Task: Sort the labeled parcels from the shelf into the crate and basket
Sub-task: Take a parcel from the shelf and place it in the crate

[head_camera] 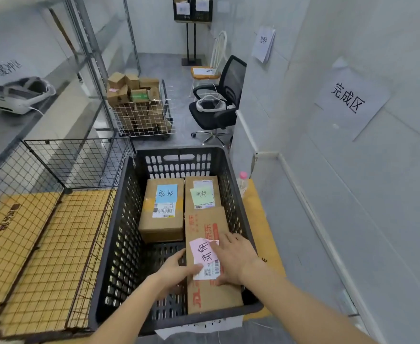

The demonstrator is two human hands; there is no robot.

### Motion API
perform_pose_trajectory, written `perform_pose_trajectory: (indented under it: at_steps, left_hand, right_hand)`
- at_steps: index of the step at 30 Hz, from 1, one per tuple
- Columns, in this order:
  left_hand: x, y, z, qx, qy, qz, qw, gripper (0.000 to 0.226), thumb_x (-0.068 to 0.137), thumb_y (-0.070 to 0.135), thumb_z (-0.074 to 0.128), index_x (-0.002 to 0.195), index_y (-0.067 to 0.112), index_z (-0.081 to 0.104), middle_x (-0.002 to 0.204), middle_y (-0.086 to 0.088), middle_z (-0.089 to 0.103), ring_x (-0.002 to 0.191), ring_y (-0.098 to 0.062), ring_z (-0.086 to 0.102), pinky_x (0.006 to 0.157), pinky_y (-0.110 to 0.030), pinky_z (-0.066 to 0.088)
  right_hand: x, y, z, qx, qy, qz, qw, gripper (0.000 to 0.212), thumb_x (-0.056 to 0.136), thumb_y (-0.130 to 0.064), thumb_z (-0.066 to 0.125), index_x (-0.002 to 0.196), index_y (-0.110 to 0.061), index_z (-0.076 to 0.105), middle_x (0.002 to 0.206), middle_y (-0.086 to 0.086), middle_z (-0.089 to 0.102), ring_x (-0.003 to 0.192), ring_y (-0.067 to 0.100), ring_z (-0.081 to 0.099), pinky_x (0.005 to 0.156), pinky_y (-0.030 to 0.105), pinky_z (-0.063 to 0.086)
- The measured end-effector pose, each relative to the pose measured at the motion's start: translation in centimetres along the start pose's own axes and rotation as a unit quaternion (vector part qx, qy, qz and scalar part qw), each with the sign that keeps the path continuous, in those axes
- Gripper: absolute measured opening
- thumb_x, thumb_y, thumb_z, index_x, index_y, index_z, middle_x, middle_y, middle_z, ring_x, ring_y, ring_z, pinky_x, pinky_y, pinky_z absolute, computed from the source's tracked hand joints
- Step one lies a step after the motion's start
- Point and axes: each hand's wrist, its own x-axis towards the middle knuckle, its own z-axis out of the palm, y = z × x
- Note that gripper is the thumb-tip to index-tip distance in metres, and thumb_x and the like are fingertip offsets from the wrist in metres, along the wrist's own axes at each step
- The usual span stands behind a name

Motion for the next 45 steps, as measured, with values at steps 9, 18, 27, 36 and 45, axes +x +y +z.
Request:
perform_pose_trajectory:
  at_steps: [9,18,27,36,45]
  left_hand:
    - [2.6,-0.8,-0.3,0.079,0.011,0.033,0.996,0.092,0.080,0.021,0.086,0.154,0.028,0.033,0.116,0.002,0.073,0.100,-0.019,0.073,0.081,-0.045,0.062]
    - [5.2,-2.2,-0.4,0.135,0.007,0.036,0.990,0.090,0.075,0.028,0.087,0.148,0.047,0.038,0.119,0.007,0.071,0.110,-0.024,0.068,0.075,-0.048,0.064]
    - [5.1,-2.2,-1.0,0.245,-0.053,0.039,0.967,0.129,0.057,0.037,0.096,0.152,0.054,0.011,0.143,0.009,0.056,0.134,-0.021,0.052,0.107,-0.044,0.049]
    - [4.7,-2.5,-0.9,0.343,-0.086,-0.008,0.935,0.162,0.058,0.035,0.097,0.143,0.045,-0.041,0.155,-0.007,0.039,0.129,-0.027,0.052,0.098,-0.043,0.055]
    - [4.6,-2.5,-0.7,0.374,-0.081,0.003,0.924,0.161,0.061,0.039,0.095,0.141,0.041,-0.045,0.156,-0.008,0.039,0.128,-0.028,0.052,0.097,-0.042,0.055]
  right_hand:
    - [2.4,-0.7,1.9,0.147,-0.093,0.038,0.984,0.115,0.084,-0.034,0.081,0.161,-0.021,-0.004,0.166,0.015,-0.019,0.154,0.037,0.002,0.110,0.054,0.042]
    - [3.3,-1.0,4.3,0.163,-0.086,0.036,0.982,0.102,0.084,-0.025,0.080,0.155,-0.033,0.007,0.165,0.019,-0.016,0.151,0.041,0.015,0.102,0.053,0.049]
    - [3.7,-1.0,4.8,0.150,-0.096,0.029,0.984,0.118,0.080,-0.027,0.084,0.157,-0.038,-0.004,0.165,0.017,-0.020,0.154,0.039,-0.002,0.106,0.054,0.046]
    - [3.3,-1.9,5.1,0.048,-0.117,-0.009,0.992,0.119,0.089,-0.023,0.076,0.156,-0.038,-0.021,0.159,0.027,-0.030,0.149,0.043,-0.024,0.117,0.051,0.028]
    - [3.9,-1.9,6.1,0.034,-0.103,-0.001,0.994,0.109,0.095,-0.017,0.067,0.156,-0.039,-0.021,0.161,0.025,-0.027,0.150,0.042,-0.023,0.118,0.050,0.026]
